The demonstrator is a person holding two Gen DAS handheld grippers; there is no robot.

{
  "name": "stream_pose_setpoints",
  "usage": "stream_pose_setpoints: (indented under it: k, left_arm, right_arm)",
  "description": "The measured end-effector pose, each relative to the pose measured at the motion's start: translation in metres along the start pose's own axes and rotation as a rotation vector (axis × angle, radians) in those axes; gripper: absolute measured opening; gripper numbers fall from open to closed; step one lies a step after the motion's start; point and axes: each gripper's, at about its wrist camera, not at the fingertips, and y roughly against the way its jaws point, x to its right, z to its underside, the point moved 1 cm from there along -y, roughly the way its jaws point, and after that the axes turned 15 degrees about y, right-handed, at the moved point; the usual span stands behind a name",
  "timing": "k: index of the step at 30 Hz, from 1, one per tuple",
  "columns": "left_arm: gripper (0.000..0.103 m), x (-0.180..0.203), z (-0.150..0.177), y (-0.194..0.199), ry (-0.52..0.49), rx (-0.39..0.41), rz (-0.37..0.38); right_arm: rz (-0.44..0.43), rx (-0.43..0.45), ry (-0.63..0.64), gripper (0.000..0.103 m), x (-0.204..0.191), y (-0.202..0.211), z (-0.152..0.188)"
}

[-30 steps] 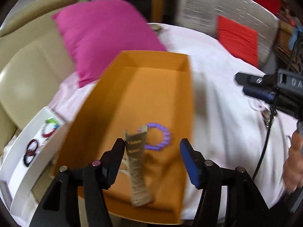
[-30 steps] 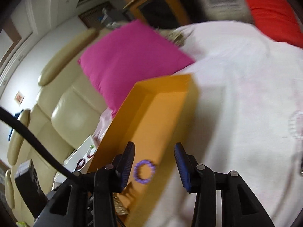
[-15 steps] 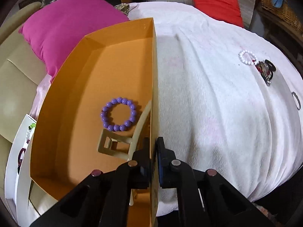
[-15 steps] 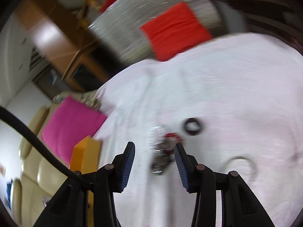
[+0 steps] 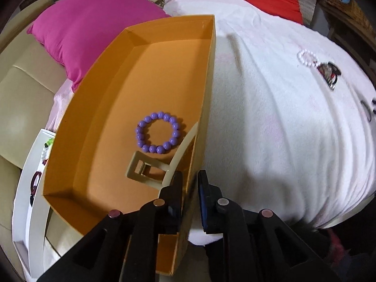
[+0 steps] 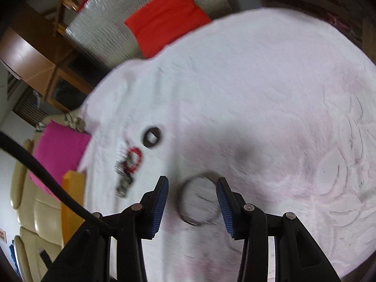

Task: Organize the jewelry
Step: 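Grasp the silver watch with the left tool while the right tool grasps the silver bangle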

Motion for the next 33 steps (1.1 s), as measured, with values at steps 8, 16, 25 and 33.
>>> stream_pose_setpoints:
  k: [8,16,25,33]
  left_arm:
    - [0.044,0.058,-0.028,0.058,-0.001,0.134,0.125]
    - [0.055,0.166,-0.070,0.030,-0.010,0.125,0.310]
    - [0.055,0.272,-0.085,-0.038,-0.063,0.046,0.383]
    - [0.055,0.294,-0.090,-0.070,-0.084,-0.019,0.388]
  right_arm:
    - [0.064,-0.055,0.087,0.022,0.003,-0.031,-0.001]
    - [0.138,0.045,0.146,0.005,-0.010,-0.017,-0.008]
    - [0.063,0.081,0.021,0.005,0.008,-0.011,-0.013]
    - [0.041,0.059,0.006,0.005,0.004,-0.025,-0.019]
